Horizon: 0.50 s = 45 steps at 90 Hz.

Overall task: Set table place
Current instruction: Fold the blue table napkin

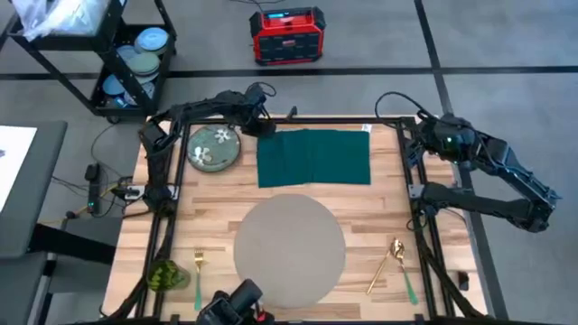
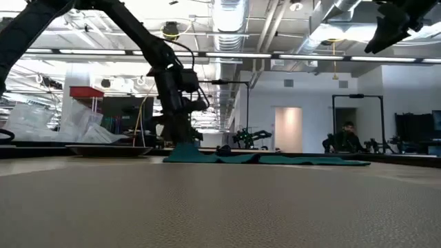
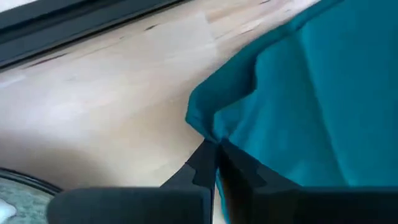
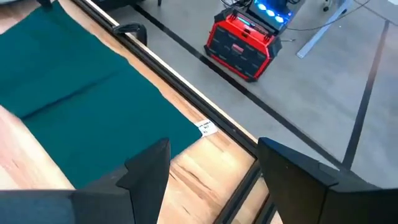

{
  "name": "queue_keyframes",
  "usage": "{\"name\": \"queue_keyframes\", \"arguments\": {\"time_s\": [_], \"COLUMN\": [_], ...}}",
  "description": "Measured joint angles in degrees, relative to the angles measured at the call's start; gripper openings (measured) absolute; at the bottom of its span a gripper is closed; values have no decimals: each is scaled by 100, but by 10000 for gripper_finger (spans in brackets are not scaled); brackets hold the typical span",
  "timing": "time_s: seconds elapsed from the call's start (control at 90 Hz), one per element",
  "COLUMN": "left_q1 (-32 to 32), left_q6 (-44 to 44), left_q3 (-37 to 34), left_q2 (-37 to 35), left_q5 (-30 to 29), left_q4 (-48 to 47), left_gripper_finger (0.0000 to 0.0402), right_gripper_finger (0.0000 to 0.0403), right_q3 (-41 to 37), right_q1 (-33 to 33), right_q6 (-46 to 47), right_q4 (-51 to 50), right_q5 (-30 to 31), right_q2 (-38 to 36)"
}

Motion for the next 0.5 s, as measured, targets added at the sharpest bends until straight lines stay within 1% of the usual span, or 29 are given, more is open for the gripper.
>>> {"name": "queue_keyframes", "arguments": {"time_s": [0.1, 0.2, 0.3, 0.344, 0.422, 0.5], "left_q1": [-43, -139, -182, -171, -120, -19], "left_q6": [-238, -318, -284, -265, -249, -205], "left_q3": [0, 0, 0, 4, 4, 4], "left_q2": [3, 1, -119, -209, -385, -611], "left_q5": [259, 275, 268, 181, -176, -338], "left_q4": [18, 1, -209, -306, -563, -804], "left_gripper_finger": [0, 0, 0, 0, 0, 0], "right_gripper_finger": [230, 230, 230, 230, 230, 230], "right_q3": [0, 0, 0, 0, 0, 0], "right_q1": [0, 0, 0, 0, 0, 0], "right_q6": [-24, -201, -304, -302, -302, -302], "right_q4": [0, -1, -2, -2, -7, -8], "right_q5": [4, 7, 10, 11, 11, 11], "right_q2": [0, 1, 0, 0, 0, 0]}}
